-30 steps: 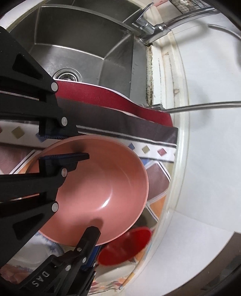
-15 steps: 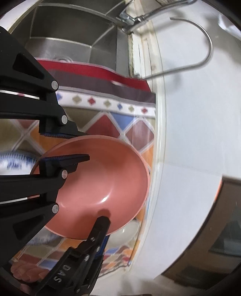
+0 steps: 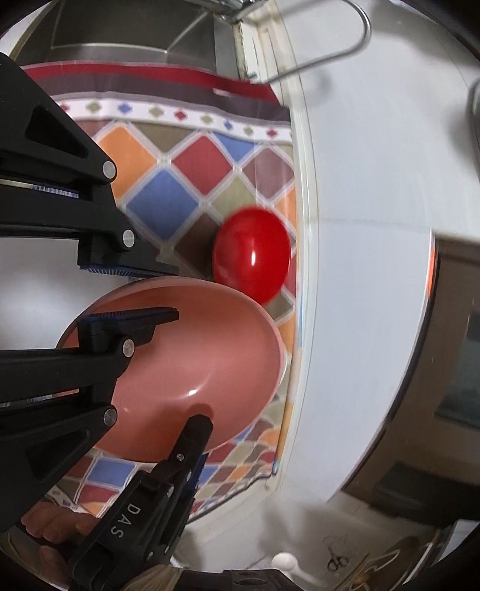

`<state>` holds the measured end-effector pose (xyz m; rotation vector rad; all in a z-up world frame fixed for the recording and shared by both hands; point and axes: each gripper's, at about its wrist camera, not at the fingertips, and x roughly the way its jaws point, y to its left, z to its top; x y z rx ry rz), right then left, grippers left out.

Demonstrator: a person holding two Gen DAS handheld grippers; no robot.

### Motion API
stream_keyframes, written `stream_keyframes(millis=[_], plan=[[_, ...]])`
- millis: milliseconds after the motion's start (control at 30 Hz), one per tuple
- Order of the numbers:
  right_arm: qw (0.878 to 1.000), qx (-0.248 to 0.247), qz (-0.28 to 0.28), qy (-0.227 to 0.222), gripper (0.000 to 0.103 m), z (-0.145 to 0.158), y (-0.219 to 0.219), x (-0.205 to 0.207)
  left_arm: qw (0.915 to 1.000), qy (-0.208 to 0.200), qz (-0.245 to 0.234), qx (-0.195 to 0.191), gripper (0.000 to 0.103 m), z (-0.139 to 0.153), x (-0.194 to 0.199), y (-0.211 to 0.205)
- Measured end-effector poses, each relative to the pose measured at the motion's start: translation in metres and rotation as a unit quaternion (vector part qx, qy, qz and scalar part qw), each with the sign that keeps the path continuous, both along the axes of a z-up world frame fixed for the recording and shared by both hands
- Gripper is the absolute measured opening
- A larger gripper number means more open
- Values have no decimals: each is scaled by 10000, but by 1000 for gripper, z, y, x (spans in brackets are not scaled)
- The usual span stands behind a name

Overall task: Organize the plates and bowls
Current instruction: 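Carry the pink bowl with both tools across the cloth past the plate stack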

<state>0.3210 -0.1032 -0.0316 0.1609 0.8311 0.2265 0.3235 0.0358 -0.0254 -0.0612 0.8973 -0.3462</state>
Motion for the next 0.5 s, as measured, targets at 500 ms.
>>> stream_keyframes(millis=[500], plan=[[9924,112,-1215,142,14,3,-123,-63,9950,270,-918,-300,17,-4,-24,-116]])
